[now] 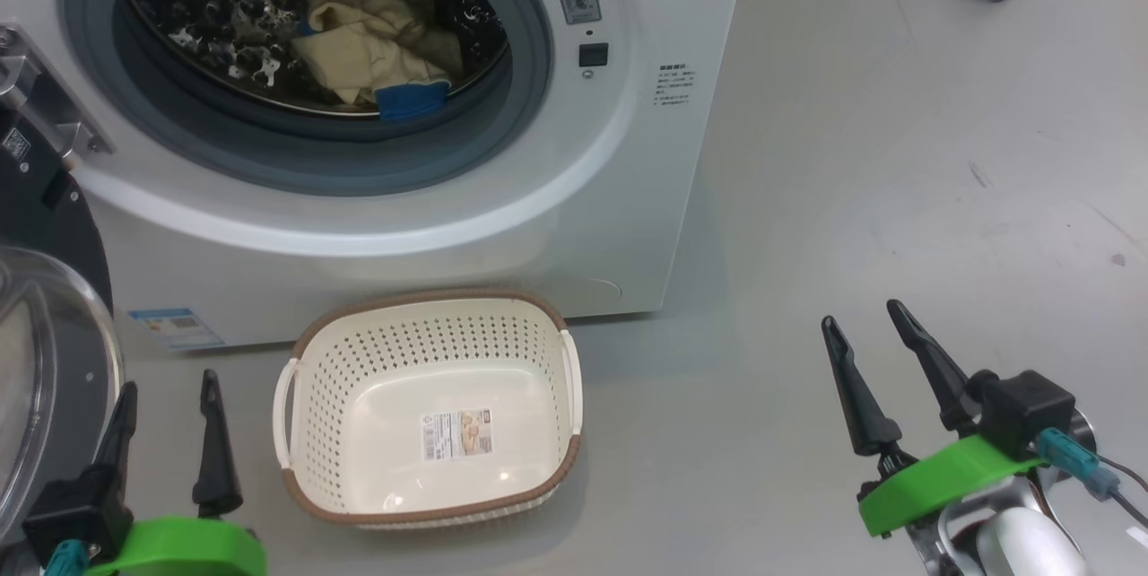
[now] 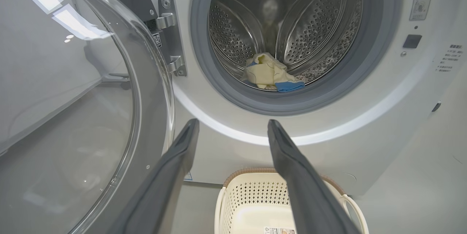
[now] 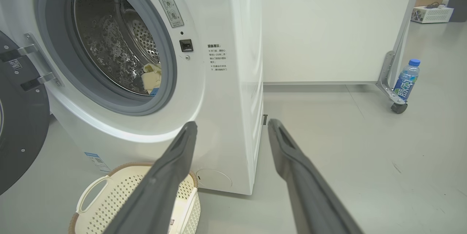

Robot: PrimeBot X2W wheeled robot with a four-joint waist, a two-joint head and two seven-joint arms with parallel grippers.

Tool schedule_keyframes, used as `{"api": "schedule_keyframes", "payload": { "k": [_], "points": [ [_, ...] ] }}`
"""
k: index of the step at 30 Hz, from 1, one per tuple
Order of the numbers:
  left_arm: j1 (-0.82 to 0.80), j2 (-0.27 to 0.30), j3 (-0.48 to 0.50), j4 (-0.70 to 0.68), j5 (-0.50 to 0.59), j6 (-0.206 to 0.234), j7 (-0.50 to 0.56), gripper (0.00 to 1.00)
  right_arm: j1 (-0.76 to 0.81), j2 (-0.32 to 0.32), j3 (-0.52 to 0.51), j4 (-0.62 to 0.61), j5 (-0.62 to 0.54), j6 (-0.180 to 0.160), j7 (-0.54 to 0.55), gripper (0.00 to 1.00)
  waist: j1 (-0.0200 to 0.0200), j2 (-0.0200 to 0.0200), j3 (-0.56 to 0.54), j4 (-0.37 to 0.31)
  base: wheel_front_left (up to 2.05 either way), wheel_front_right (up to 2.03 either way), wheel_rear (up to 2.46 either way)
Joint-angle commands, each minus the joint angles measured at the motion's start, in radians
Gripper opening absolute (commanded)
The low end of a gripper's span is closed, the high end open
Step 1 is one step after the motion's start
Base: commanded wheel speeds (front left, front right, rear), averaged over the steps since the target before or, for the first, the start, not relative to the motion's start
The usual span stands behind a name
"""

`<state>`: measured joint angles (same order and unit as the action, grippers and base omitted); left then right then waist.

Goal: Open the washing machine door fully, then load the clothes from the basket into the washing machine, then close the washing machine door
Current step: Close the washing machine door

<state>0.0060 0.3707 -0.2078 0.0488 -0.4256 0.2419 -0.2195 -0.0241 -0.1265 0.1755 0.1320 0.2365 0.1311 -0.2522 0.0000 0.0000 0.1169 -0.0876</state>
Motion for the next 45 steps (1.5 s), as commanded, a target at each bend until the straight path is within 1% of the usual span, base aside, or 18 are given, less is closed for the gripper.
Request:
{"api": "schedule_keyframes", "payload": {
  "k": [1,13,19,45],
  "points": [
    [-0.042,0.027,0.041,-0.025,-0.007,0.029,-0.010,1.00,-0.027,-0.021,0.017,-0.030,0.005,0.000,-0.010,1.00,0.0000,0.0000,0.001,0.000,-1.29,1.29,0.00],
    [-0.053,0.022,0.043,-0.020,-0.007,0.036,-0.021,1.00,-0.029,-0.022,0.011,-0.029,0.009,0.000,-0.010,1.00,0.0000,0.0000,0.009,0.008,-1.85,1.85,0.00],
    [-0.056,0.018,0.047,-0.016,-0.005,0.037,-0.028,1.00,-0.031,-0.022,0.009,-0.027,0.008,0.000,-0.010,1.00,0.0000,0.0000,0.009,0.009,-1.15,1.15,0.00],
    [-0.049,0.017,0.033,-0.021,-0.004,0.032,-0.035,1.00,-0.031,-0.017,0.008,-0.023,0.009,0.000,-0.010,1.00,0.0000,0.0000,0.001,0.007,-0.08,0.08,0.00]
  ]
}}
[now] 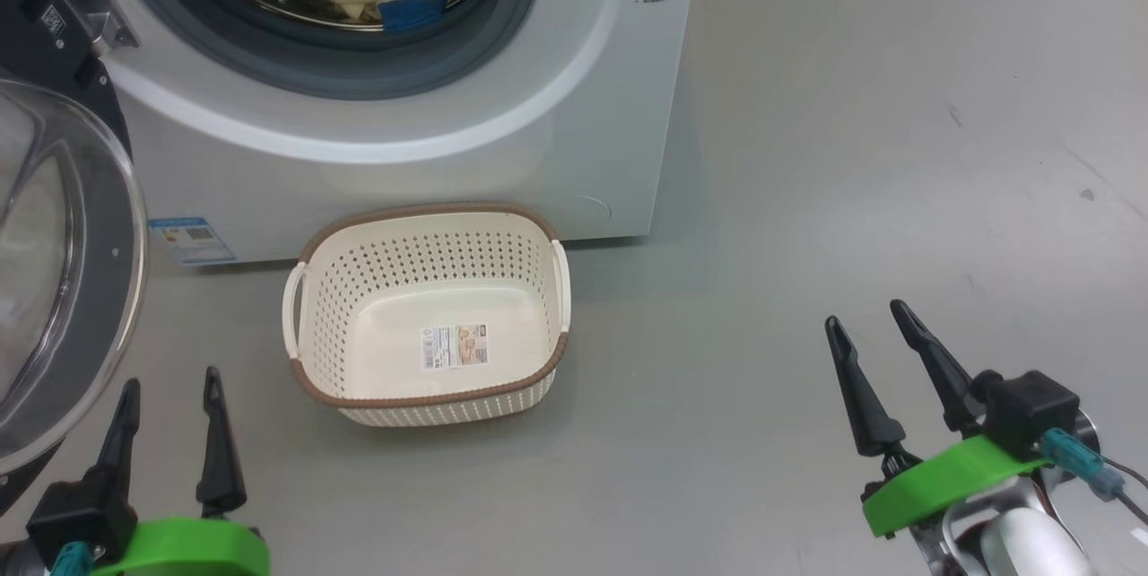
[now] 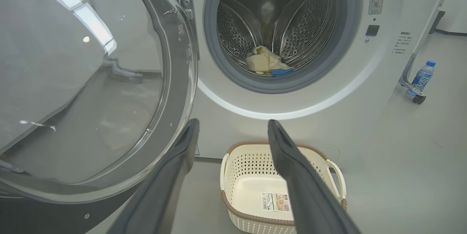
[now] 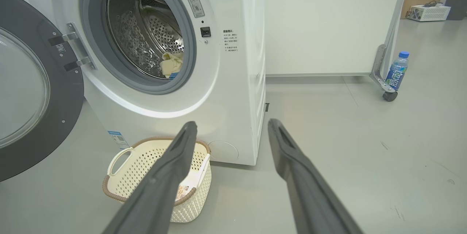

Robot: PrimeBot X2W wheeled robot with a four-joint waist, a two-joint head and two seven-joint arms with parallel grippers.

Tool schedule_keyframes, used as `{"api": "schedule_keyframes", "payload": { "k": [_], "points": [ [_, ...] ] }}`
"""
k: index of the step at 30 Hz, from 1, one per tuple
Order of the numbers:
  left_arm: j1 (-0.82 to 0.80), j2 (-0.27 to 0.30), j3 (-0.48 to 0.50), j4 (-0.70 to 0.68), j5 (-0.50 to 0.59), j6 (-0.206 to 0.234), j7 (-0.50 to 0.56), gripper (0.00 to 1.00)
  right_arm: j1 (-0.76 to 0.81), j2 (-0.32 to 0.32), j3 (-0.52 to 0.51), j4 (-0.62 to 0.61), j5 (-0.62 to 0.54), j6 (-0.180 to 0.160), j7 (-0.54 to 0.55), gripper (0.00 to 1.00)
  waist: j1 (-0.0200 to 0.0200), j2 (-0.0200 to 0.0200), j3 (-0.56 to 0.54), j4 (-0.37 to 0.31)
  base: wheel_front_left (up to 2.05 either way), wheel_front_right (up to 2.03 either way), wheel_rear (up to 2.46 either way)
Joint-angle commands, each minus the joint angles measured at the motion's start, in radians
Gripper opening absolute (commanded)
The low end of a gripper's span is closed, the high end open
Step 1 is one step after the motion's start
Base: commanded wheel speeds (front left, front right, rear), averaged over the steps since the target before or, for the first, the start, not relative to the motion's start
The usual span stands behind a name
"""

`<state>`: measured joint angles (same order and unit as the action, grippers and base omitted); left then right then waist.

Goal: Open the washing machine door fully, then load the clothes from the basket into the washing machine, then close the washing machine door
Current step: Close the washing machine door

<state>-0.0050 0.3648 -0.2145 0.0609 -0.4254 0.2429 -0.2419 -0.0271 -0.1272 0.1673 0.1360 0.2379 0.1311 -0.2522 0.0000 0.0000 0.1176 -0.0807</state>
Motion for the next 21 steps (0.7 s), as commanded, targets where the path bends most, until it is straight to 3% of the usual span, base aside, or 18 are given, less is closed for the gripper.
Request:
{"api": "schedule_keyframes", "payload": {
  "k": [1,21],
  "points": [
    [-0.037,0.023,0.039,-0.033,-0.005,0.031,-0.013,1.00,-0.027,-0.016,0.017,-0.026,0.008,0.000,-0.010,1.00,0.0000,0.0000,-0.001,0.000,0.00,0.00,0.00],
    [-0.014,0.022,0.036,-0.053,-0.009,0.056,-0.012,1.00,-0.018,-0.028,0.016,-0.030,0.003,0.000,-0.010,1.00,0.0000,0.0000,-0.021,0.017,0.00,0.00,0.00]
  ]
}}
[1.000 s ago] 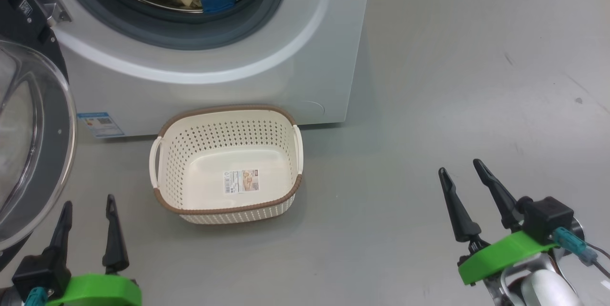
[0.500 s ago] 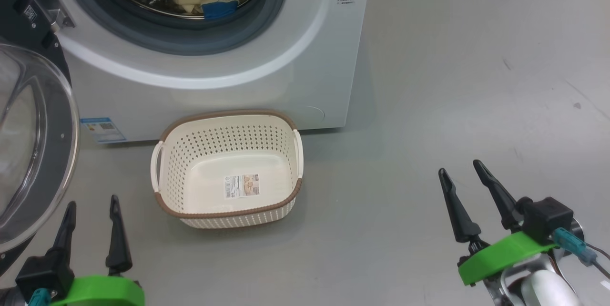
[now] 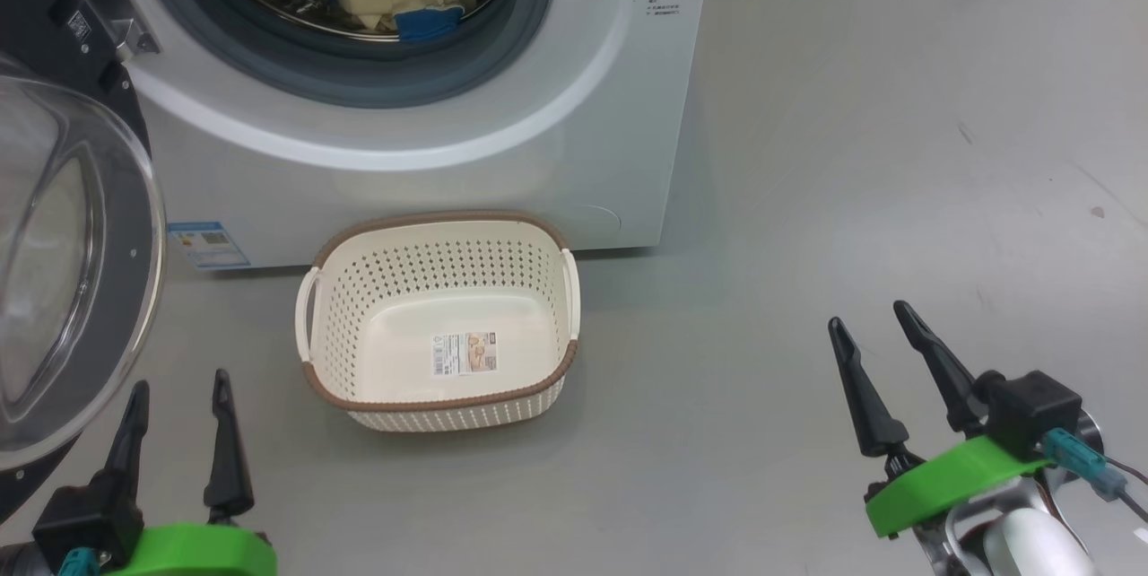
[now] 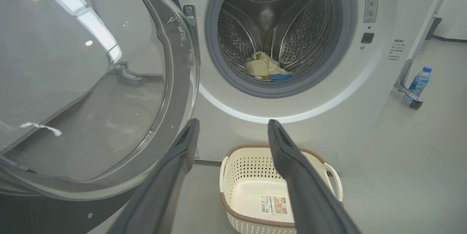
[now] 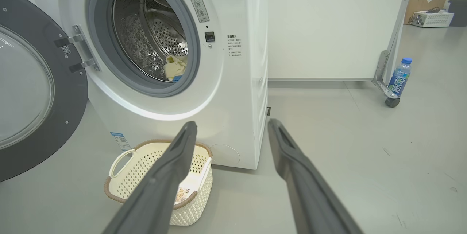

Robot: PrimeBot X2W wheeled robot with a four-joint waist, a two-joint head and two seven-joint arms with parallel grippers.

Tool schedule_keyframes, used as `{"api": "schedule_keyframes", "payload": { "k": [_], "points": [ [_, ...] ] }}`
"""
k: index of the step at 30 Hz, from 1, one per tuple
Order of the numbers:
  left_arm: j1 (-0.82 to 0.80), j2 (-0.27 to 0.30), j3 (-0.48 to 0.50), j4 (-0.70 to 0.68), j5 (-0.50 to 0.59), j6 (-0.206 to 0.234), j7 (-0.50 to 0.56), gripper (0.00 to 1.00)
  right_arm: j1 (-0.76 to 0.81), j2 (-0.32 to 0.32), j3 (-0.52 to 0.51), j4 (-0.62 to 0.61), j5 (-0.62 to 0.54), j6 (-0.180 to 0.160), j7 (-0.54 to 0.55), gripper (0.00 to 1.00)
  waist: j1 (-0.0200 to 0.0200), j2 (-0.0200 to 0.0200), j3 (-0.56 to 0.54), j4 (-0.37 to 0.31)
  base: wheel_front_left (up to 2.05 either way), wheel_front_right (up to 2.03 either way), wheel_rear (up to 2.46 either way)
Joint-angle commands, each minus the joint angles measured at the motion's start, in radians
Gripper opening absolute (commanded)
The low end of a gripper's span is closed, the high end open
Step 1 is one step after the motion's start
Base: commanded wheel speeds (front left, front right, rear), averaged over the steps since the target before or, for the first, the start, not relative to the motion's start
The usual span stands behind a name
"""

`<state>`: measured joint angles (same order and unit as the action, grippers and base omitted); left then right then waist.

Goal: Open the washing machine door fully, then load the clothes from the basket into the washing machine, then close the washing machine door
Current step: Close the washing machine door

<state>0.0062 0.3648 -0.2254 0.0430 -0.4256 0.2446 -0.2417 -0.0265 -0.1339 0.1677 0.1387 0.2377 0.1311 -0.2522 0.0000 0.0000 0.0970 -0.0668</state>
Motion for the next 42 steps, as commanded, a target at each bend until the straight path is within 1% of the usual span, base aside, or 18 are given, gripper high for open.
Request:
{"api": "schedule_keyframes", "payload": {
  "k": [1,7,14,18,29,42],
  "points": [
    [-0.024,0.023,0.048,-0.038,-0.009,0.056,-0.012,1.00,-0.018,-0.021,0.015,-0.033,0.002,0.000,-0.010,1.00,0.0000,0.0000,0.000,0.005,0.00,0.00,0.00],
    [-0.018,0.023,0.050,-0.043,-0.011,0.065,-0.012,1.00,-0.023,-0.022,0.015,-0.039,-0.005,0.000,-0.010,1.00,0.0000,0.0000,-0.005,0.030,0.00,0.00,0.00],
    [-0.013,0.027,0.042,-0.044,-0.015,0.058,-0.008,1.00,-0.027,-0.022,0.012,-0.043,-0.008,0.000,-0.010,1.00,0.0000,0.0000,-0.010,0.065,0.00,0.00,0.00],
    [-0.010,0.025,0.049,-0.044,-0.019,0.069,-0.008,1.00,-0.026,-0.023,0.012,-0.044,-0.009,0.000,-0.010,1.00,0.0000,0.0000,-0.008,0.095,0.00,0.00,0.00],
    [-0.006,0.013,0.059,-0.048,-0.024,0.076,-0.013,1.00,-0.044,-0.026,0.016,-0.048,-0.013,0.000,-0.010,1.00,0.0000,0.0000,0.012,0.181,0.00,0.00,0.00],
    [0.000,-0.017,0.074,-0.035,-0.027,0.066,-0.019,1.00,-0.052,-0.035,0.024,-0.041,-0.011,0.000,-0.010,1.00,0.0000,0.0000,0.011,0.290,0.00,0.00,0.00]
  ]
}}
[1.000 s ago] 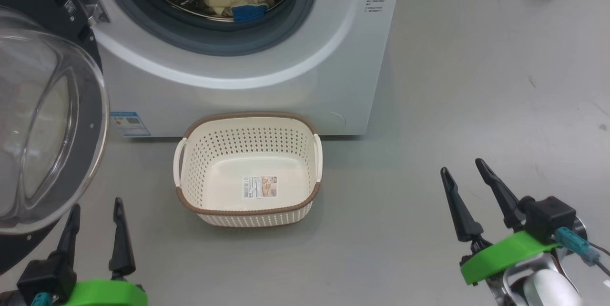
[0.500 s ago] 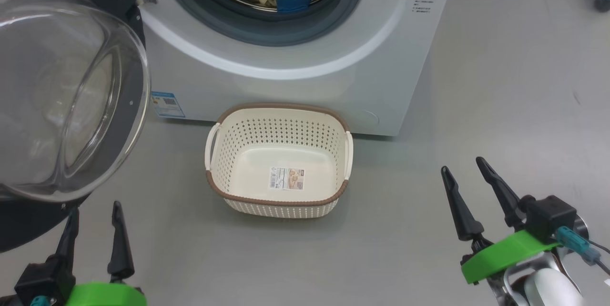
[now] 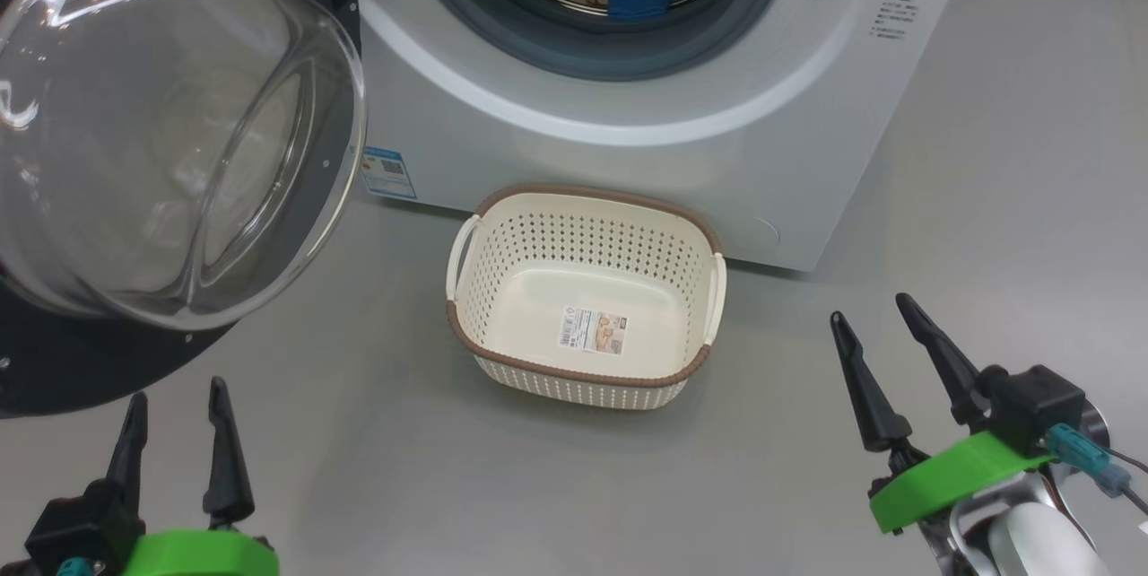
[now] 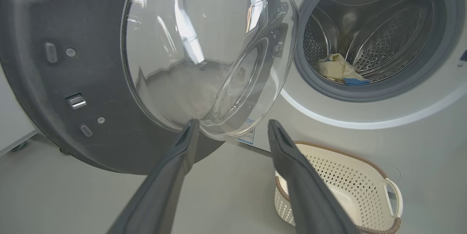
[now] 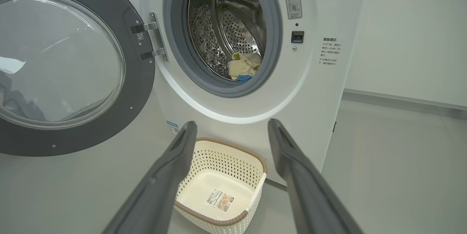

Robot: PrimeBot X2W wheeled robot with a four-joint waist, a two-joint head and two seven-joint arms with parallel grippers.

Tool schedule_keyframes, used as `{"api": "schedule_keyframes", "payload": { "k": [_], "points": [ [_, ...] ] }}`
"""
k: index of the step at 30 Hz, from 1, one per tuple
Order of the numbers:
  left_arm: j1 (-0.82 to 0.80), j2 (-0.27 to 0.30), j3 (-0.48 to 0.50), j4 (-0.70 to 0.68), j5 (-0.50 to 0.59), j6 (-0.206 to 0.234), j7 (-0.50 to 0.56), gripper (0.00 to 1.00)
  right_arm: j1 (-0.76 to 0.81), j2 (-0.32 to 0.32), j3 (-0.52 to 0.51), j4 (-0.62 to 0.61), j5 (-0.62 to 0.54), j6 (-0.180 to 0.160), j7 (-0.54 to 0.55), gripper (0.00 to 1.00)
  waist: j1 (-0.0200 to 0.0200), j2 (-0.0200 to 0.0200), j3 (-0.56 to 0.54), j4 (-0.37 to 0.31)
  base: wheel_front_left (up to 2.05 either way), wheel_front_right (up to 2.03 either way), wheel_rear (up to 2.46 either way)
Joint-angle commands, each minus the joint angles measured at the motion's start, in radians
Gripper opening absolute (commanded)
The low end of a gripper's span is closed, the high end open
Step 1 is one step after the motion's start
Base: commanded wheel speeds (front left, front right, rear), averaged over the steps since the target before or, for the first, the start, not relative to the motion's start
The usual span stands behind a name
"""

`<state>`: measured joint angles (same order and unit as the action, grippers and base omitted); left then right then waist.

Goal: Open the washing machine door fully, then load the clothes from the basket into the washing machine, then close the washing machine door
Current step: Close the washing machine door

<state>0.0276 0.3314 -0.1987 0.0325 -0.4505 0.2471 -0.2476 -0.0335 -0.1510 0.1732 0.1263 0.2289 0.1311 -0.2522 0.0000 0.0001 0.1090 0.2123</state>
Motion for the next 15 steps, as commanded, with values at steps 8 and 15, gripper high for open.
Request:
{"api": "schedule_keyframes", "payload": {
  "k": [8,15],
  "points": [
    [-0.011,-0.001,0.059,-0.018,-0.006,0.054,-0.014,1.00,-0.050,-0.027,0.032,-0.023,0.000,0.000,-0.010,1.00,0.0000,-0.0001,-0.002,0.070,0.00,0.00,0.00],
    [-0.002,-0.017,0.069,-0.014,-0.002,0.044,-0.014,1.00,-0.051,-0.034,0.038,-0.020,0.002,0.000,-0.008,1.00,0.0000,-0.0001,-0.002,0.110,0.00,0.00,0.00]
  ]
}}
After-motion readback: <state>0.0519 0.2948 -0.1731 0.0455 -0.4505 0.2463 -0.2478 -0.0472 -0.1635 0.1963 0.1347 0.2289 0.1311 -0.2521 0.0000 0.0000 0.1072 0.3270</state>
